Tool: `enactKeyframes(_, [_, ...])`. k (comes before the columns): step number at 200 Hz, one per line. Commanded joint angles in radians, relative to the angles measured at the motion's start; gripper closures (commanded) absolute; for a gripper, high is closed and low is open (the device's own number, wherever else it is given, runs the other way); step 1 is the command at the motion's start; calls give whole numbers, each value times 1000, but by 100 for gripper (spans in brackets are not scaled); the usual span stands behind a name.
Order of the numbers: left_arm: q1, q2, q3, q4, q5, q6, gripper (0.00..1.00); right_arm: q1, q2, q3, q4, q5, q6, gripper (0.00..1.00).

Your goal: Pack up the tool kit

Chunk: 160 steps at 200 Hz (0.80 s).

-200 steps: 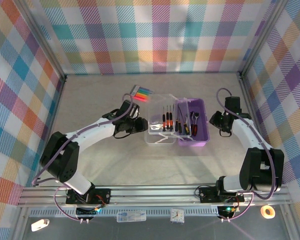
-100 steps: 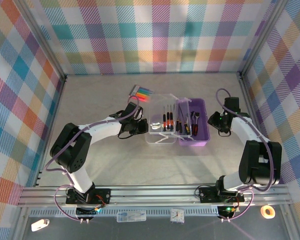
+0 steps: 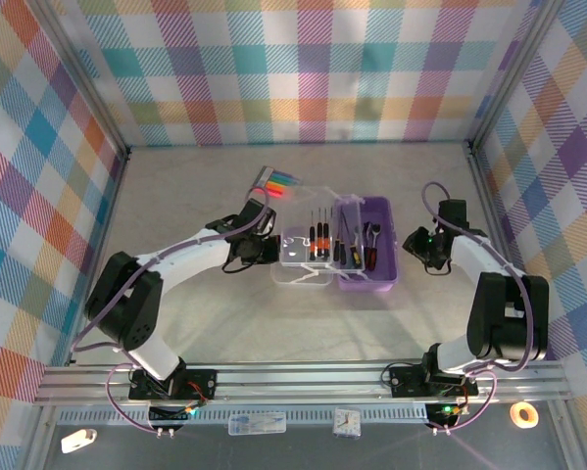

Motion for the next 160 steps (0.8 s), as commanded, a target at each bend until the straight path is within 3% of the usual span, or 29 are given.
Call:
enactKeyframes(1, [1, -86, 68, -206, -97, 71, 100, 4, -43, -24, 18, -71, 30, 64])
enactKeyframes(21, [1, -126, 93, -294, -139, 88, 100, 29, -29, -60, 72, -146, 60, 65])
enactKeyframes(85, [1, -212, 251, -508, -246, 150, 100, 230, 48, -86, 156, -147, 94, 66])
enactKeyframes(160, [-51, -202, 374, -552, -177, 130, 100, 402, 100, -65, 274, -214, 191, 66])
